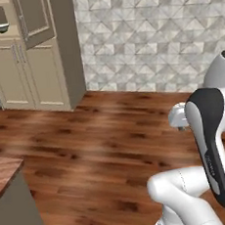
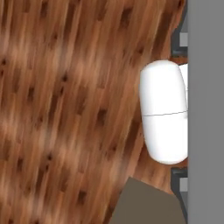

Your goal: Pick up the bowls from the cabinet and place each bowl in front of a stool on the dining counter.

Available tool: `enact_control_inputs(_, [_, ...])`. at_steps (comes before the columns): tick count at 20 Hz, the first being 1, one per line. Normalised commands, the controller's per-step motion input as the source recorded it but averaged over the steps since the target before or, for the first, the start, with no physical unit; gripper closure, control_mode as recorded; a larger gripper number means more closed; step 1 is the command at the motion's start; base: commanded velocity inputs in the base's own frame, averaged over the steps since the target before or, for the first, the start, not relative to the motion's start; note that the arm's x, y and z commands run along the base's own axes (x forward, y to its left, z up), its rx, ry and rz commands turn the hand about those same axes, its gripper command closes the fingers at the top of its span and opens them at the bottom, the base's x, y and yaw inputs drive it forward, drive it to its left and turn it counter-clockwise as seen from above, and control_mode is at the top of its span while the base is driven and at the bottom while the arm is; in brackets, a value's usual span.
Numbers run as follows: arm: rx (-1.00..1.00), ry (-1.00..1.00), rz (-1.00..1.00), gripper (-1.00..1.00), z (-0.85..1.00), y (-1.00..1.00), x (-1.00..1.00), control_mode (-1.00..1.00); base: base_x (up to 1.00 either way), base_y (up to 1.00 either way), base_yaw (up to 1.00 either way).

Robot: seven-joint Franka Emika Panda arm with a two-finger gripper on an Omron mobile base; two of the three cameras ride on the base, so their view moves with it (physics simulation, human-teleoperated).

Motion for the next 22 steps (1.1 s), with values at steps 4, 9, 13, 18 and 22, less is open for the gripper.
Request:
enact_control_inputs(4, [0.0, 0.0, 0.0, -1.0, 0.0, 0.0, 0.0, 1.0, 1.0, -0.46, 0.52])
enact_control_inputs(9, [0.0, 0.0, 0.0, -1.0, 0.0, 0.0, 0.0, 1.0, 1.0, -0.54, 0.51])
enact_control_inputs(13, [0.0, 0.0, 0.0, -1.0, 0.0, 0.0, 0.0, 1.0, 1.0, -0.51, 0.54])
enact_control_inputs(18, [0.0, 0.0, 0.0, -1.0, 0.0, 0.0, 0.0, 1.0, 1.0, -0.39, 0.55])
enact_control_inputs(22, [0.0, 0.0, 0.0, -1.0, 0.0, 0.0, 0.0, 1.0, 1.0, -0.16, 0.48])
